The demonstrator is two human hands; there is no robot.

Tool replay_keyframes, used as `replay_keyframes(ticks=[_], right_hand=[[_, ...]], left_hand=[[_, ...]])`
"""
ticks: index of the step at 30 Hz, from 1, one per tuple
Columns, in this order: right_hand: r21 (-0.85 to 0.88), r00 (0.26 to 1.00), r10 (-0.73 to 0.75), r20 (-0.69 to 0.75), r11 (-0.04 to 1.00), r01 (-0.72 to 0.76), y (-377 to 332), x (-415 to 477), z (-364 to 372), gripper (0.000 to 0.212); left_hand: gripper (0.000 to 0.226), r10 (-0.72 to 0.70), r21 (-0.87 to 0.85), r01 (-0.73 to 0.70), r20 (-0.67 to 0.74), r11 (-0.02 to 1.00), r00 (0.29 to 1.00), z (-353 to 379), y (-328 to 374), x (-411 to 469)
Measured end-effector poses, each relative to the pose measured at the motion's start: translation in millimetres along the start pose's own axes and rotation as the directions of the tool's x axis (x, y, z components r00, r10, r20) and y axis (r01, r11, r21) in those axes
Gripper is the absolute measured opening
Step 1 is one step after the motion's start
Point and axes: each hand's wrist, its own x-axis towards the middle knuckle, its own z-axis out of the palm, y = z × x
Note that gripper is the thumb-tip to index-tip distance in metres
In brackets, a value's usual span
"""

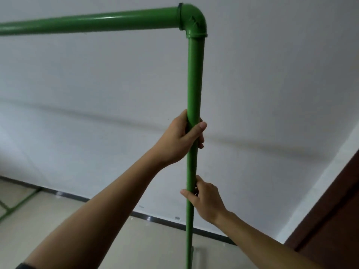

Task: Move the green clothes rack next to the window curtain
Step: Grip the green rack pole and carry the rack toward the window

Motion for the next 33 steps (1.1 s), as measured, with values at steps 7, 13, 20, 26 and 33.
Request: replay_keyframes(ticks=[7,13,20,26,33], right_hand=[[0.098,0.989,-0.128,0.073,0.988,0.12,-60,22,59,0.026],[0.193,0.947,-0.205,0.247,0.968,0.159,-99,27,121,0.027],[0.244,0.849,-0.346,0.399,0.933,0.265,-145,27,184,0.022],[0.342,0.709,-0.475,0.522,0.878,0.335,-179,46,223,0.033],[0.434,0.521,-0.59,0.617,0.807,0.4,-211,84,264,0.028]], left_hand=[[0.02,-0.037,0.099,0.056,-0.179,0.994,0.983,-77,-7,-38],[0.019,-0.129,0.184,0.19,-0.298,0.964,0.946,-126,-22,-86],[0.016,-0.226,0.196,0.372,-0.518,0.907,0.825,-174,-30,-143],[0.01,-0.225,0.184,0.465,-0.686,0.866,0.692,-210,-41,-166],[0.015,-0.156,0.17,0.562,-0.861,0.81,0.485,-247,-58,-170]])
